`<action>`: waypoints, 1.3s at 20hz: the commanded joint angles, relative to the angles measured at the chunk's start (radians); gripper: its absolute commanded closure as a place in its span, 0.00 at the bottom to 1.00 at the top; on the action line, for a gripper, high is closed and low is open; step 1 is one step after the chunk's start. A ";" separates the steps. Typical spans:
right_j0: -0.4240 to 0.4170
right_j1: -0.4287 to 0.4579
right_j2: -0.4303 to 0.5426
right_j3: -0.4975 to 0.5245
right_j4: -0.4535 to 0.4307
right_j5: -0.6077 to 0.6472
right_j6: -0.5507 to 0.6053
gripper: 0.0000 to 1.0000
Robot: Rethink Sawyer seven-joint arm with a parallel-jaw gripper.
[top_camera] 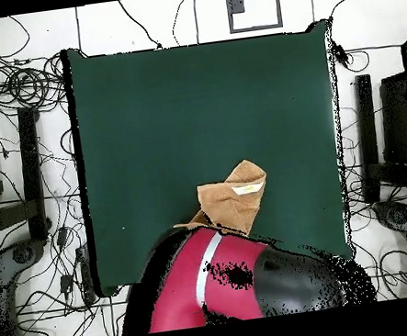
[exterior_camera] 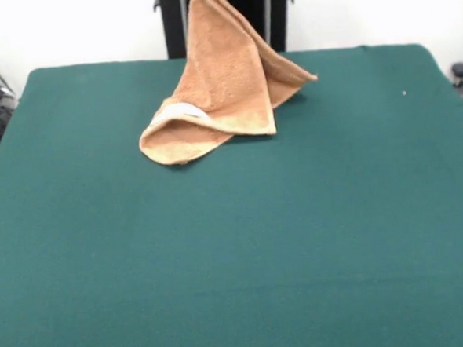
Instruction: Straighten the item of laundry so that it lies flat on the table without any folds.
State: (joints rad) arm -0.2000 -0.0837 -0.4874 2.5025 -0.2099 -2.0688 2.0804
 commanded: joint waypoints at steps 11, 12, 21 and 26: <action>-0.117 0.490 0.090 -0.278 0.001 -0.095 0.198 1.00; -0.114 0.502 0.086 -0.289 -0.001 -0.095 0.190 1.00; -0.105 0.557 0.069 -0.354 -0.019 -0.096 0.170 1.00; -0.107 0.564 0.071 -0.360 -0.021 -0.092 0.166 1.00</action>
State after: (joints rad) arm -0.3202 0.2107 -0.5039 2.0599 -0.1369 -2.2619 2.0804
